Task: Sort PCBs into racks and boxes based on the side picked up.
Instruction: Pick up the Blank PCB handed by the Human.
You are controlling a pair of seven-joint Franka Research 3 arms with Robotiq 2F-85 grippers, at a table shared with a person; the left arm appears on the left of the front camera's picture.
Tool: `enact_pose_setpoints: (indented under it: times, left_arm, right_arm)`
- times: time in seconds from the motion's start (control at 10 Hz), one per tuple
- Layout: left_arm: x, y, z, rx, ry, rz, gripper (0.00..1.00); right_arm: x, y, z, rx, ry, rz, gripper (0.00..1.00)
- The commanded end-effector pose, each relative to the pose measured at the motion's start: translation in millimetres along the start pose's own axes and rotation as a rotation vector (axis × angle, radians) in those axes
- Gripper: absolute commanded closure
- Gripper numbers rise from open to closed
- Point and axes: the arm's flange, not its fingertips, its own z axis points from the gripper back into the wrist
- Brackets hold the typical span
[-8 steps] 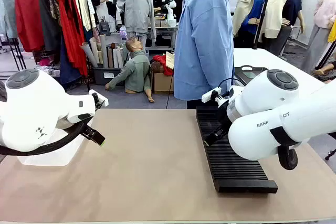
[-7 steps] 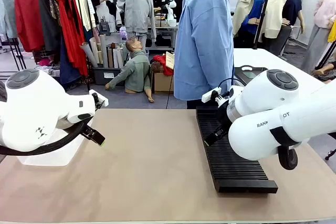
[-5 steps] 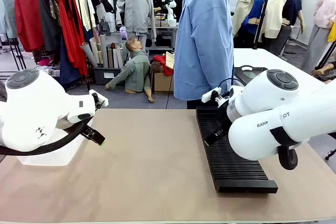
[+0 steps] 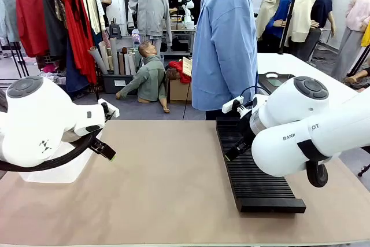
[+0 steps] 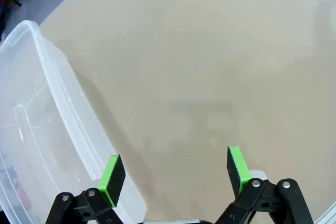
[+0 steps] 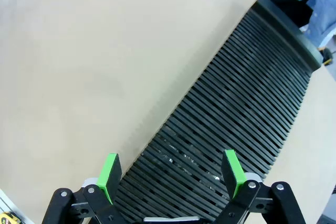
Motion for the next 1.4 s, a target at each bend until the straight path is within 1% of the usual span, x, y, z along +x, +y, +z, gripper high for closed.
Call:
enact_pose_setpoints:
  times: [0.0,0.2,0.3,0.4,0.5,0.6,0.7,0.8,0.9,1.0,1.1,1.2,1.3]
  left_arm:
    - [0,0,0,0.000,0.000,0.000,0.00]
    - [11,9,17,-0.036,0.012,0.035,0.00]
    - [18,15,28,-0.046,0.004,0.046,0.00]
    - [25,20,36,-0.075,0.015,0.058,0.00]
    - [31,24,43,-0.101,0.037,0.071,0.00]
    - [39,29,53,-0.137,0.056,0.110,0.00]
    - [47,35,67,-0.196,0.062,0.139,0.00]
    - [53,41,79,-0.253,0.085,0.167,0.00]
    - [57,51,88,-0.272,0.086,0.187,0.00]
    - [60,59,97,-0.347,0.090,0.207,0.00]
    - [61,66,105,-0.365,0.092,0.221,0.00]
    - [61,74,113,-0.403,0.089,0.249,0.00]
    - [60,84,124,-0.476,0.089,0.269,0.00]
  right_arm:
    - [0,0,0,0.000,0.000,0.000,0.00]
    - [-2,-14,15,-0.036,0.048,-0.008,0.00]
    - [-3,-23,28,0.018,0.052,-0.005,0.00]
    - [-2,-32,39,0.017,0.063,-0.011,0.00]
    - [1,-41,50,0.050,0.060,-0.030,0.00]
    - [3,-50,62,0.077,0.056,-0.064,0.00]
    - [5,-57,76,0.105,0.058,-0.126,0.00]
    - [7,-66,89,0.142,0.082,-0.213,0.00]
    - [8,-76,103,0.192,0.069,-0.263,0.00]
    - [10,-83,112,0.245,0.090,-0.332,0.00]
    - [9,-89,120,0.270,0.071,-0.362,0.00]
    - [7,-96,128,0.333,0.049,-0.397,0.00]
    - [4,-106,137,0.393,0.027,-0.460,0.00]
